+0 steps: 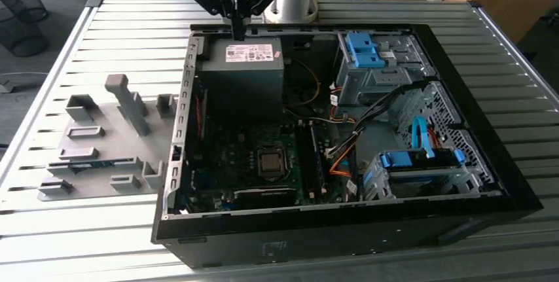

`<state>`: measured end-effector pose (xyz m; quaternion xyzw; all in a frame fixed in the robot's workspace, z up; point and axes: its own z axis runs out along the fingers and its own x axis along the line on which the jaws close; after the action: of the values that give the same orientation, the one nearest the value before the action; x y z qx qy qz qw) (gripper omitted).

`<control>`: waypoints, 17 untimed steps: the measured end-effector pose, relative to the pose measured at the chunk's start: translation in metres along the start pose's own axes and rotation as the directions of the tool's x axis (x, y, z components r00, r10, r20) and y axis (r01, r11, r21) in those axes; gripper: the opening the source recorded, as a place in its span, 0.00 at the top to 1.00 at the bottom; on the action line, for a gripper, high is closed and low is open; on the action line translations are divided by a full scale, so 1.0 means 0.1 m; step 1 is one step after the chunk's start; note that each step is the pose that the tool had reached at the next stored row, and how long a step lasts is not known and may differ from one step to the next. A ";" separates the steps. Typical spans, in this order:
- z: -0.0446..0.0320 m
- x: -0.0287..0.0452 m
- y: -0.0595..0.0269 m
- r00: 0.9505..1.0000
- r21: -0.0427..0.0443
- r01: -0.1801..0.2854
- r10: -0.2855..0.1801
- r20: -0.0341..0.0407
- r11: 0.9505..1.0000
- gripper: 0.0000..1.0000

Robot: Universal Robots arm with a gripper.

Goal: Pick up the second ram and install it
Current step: 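Reach for the second ram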

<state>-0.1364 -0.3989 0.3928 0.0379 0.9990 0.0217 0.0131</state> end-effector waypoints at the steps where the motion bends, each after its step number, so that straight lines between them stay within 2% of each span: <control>1: 0.001 0.007 -0.001 1.000 0.000 0.000 0.000 0.000 1.000 0.90; 8: 0.005 0.048 -0.004 1.000 0.000 0.000 0.000 0.000 1.000 0.90; 17: 0.007 0.136 -0.011 1.000 0.000 0.000 0.000 0.000 1.000 0.90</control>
<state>-0.1500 -0.3989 0.3918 0.0379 0.9990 0.0217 0.0131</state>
